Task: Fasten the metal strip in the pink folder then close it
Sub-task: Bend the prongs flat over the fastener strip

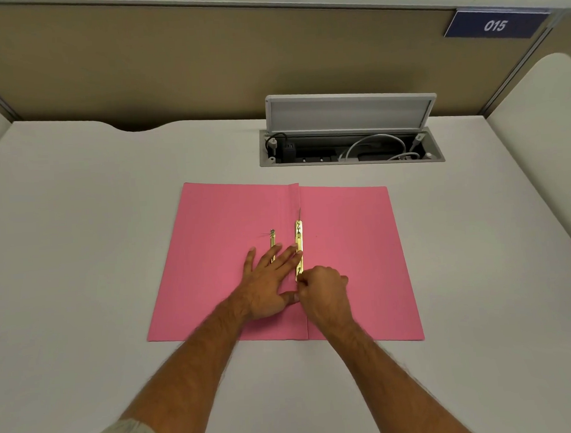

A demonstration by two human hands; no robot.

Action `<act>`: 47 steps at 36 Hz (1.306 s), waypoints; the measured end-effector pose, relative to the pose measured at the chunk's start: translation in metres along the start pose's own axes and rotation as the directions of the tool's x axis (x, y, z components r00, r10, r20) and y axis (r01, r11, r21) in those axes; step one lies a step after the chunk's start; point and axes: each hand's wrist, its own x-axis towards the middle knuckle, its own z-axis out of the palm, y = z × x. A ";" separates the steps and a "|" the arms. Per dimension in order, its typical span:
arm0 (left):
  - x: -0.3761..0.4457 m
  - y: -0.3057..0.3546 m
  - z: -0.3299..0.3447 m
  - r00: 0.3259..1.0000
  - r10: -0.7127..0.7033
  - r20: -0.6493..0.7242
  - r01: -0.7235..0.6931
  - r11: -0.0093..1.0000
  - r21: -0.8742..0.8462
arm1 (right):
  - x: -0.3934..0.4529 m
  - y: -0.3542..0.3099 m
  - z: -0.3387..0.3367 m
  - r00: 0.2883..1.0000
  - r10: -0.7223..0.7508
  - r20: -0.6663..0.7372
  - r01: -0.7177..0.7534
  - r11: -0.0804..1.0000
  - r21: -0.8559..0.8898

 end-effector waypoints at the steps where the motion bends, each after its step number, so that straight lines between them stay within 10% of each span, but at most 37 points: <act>1: 0.000 -0.001 0.000 1.000 -0.001 -0.001 0.001 1.000 0.001 | 0.000 0.000 0.001 1.000 -0.005 0.001 0.005 1.000 0.010; 37: -0.002 0.001 -0.001 1.000 -0.019 -0.015 0.019 1.000 -0.018 | 0.025 0.012 -0.020 0.952 0.297 0.073 -0.298 0.847 0.441; 47: 0.004 0.022 -0.030 0.979 -0.204 -0.007 0.185 0.898 -0.398 | 0.033 0.010 -0.017 0.925 0.364 0.105 -0.377 0.851 0.367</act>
